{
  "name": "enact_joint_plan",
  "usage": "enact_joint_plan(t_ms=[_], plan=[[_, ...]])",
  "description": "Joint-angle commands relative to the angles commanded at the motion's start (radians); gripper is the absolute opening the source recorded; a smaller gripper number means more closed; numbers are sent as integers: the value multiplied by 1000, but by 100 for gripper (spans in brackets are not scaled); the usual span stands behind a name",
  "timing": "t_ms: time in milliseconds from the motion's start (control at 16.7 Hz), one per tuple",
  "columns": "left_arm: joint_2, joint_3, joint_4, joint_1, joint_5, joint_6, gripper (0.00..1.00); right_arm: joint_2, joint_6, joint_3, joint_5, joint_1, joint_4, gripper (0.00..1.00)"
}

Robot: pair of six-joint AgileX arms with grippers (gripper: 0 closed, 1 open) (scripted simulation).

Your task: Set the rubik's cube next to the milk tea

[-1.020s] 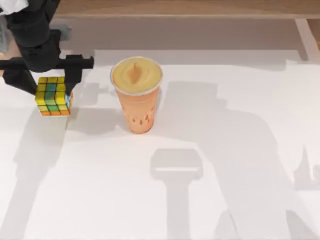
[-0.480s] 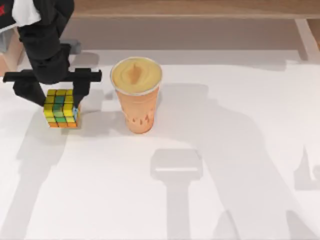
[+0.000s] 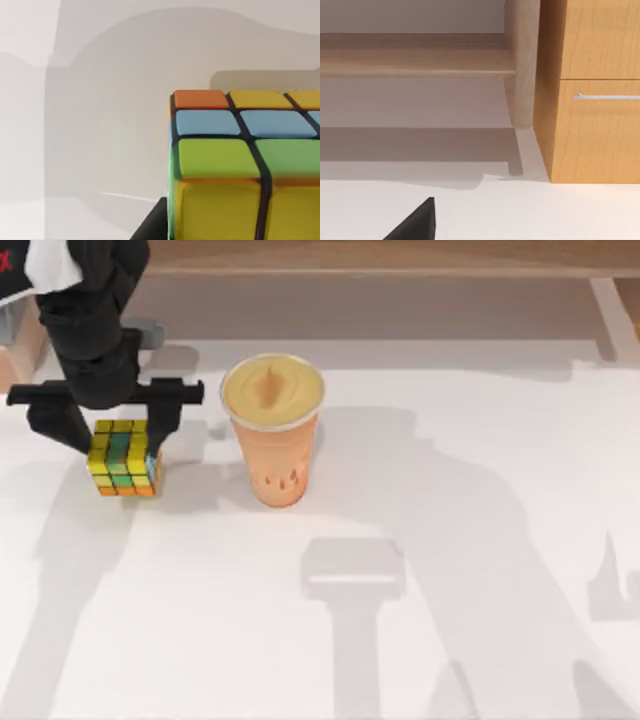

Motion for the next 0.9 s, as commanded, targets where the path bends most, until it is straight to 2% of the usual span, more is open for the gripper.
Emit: enact_joint_plan(t_ms=[540,900], plan=[[0,0,0,0,0,0,98,0,0,0,0,0,0,100],[0,0,0,0,0,0,100,0,0,0,0,0,0,100]])
